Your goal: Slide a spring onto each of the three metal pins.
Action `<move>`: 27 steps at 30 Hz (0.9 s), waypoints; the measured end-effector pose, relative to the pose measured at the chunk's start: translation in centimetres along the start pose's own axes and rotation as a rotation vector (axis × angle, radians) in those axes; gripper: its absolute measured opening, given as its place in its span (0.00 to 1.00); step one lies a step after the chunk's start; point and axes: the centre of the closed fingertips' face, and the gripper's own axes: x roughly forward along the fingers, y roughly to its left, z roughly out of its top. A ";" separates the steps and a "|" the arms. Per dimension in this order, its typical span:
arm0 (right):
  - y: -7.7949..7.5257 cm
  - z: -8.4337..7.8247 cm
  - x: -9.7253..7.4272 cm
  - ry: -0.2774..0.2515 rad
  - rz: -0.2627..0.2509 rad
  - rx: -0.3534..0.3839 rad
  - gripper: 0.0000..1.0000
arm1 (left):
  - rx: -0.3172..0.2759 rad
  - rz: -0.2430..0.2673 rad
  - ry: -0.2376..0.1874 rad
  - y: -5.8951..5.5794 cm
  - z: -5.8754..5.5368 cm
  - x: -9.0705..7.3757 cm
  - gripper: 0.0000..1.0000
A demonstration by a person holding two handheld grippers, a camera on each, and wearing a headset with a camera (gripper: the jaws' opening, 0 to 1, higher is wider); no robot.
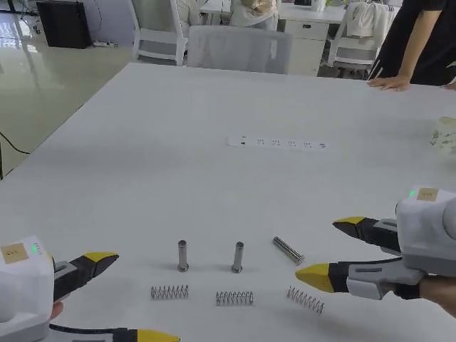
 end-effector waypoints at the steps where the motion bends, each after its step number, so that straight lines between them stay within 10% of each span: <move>1: 0.1 0.0 0.0 0.000 0.000 0.002 0.71 | 0.001 0.000 0.000 0.0 0.0 0.0 0.94; 27: 0.7 -0.4 0.4 0.013 0.016 0.005 0.69 | 0.002 -0.006 0.002 -0.2 -0.1 -0.1 0.94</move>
